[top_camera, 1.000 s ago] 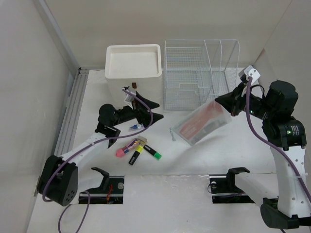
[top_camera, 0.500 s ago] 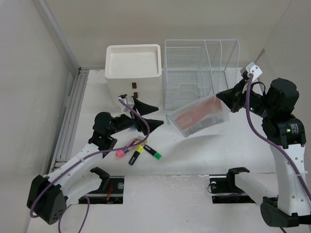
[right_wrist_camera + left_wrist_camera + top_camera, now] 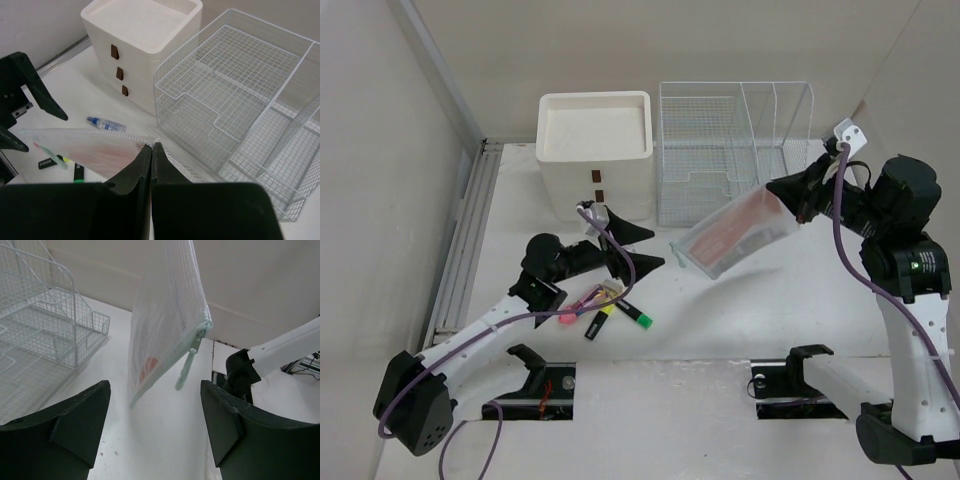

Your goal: Organize the desk

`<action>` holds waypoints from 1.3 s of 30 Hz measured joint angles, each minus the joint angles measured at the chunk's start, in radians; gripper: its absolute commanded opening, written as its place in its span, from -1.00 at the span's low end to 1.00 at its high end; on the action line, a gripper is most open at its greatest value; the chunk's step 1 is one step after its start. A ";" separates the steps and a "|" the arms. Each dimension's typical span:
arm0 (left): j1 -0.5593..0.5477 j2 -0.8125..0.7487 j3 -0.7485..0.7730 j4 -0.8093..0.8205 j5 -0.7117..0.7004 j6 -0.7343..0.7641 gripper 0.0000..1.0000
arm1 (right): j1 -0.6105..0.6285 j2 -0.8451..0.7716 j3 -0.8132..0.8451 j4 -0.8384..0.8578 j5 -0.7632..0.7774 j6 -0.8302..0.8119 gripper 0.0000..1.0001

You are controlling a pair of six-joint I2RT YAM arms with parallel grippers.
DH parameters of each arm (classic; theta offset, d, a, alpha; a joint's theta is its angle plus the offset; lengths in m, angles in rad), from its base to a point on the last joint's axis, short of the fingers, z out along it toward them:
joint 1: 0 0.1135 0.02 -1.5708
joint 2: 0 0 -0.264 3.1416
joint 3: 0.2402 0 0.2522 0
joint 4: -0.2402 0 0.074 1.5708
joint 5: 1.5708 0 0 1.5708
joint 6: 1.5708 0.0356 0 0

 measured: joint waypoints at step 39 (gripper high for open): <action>-0.056 -0.080 0.005 -0.166 -0.149 0.100 0.42 | 0.012 0.087 0.340 0.287 0.759 -0.067 -1.00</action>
